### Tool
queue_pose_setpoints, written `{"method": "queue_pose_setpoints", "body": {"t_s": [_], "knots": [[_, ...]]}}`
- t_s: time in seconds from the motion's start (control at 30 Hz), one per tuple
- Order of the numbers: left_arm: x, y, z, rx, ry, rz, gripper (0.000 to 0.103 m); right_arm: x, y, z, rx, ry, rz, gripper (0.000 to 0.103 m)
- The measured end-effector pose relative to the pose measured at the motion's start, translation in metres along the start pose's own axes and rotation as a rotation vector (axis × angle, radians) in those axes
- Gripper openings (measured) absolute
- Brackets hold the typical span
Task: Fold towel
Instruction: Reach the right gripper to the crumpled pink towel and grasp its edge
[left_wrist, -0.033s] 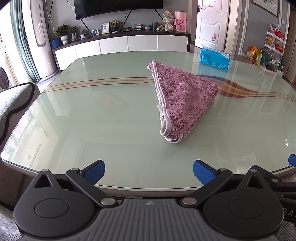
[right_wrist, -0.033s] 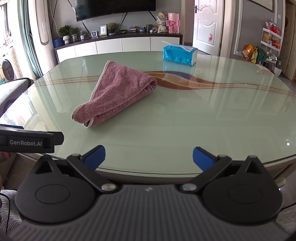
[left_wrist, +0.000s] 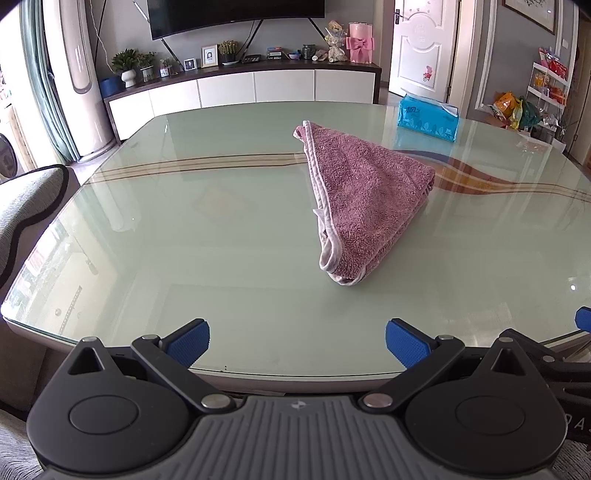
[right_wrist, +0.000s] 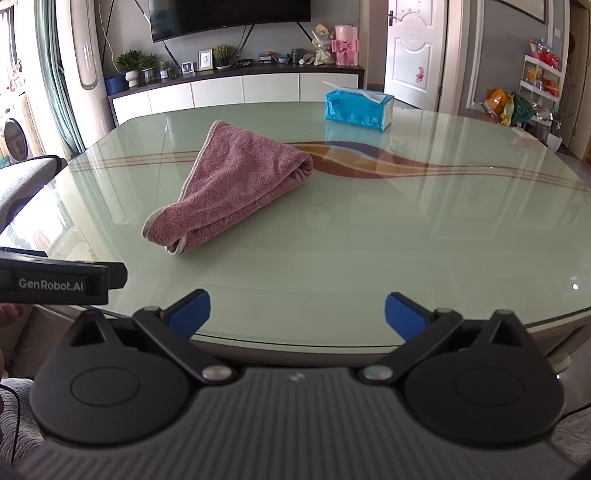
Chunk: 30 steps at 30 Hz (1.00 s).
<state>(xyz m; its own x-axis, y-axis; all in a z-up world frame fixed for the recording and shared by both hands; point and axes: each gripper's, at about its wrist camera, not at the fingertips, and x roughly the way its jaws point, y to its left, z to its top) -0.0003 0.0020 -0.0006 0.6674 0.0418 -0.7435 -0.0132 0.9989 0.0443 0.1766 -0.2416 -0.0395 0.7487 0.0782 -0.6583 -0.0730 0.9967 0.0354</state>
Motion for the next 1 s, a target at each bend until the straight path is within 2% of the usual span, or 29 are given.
{"method": "queue_pose_setpoints", "body": {"t_s": [0.3, 1.0], "knots": [[0.002, 0.011, -0.004, -0.042, 0.017, -0.034, 0.102, 0.008, 0.000, 0.000, -0.005, 0.012, 0.002, 0.103], [0.018, 0.011, 0.005, -0.042, 0.064, -0.031, 0.102, 0.022, 0.002, 0.004, -0.013, 0.036, -0.002, 0.103]]}}
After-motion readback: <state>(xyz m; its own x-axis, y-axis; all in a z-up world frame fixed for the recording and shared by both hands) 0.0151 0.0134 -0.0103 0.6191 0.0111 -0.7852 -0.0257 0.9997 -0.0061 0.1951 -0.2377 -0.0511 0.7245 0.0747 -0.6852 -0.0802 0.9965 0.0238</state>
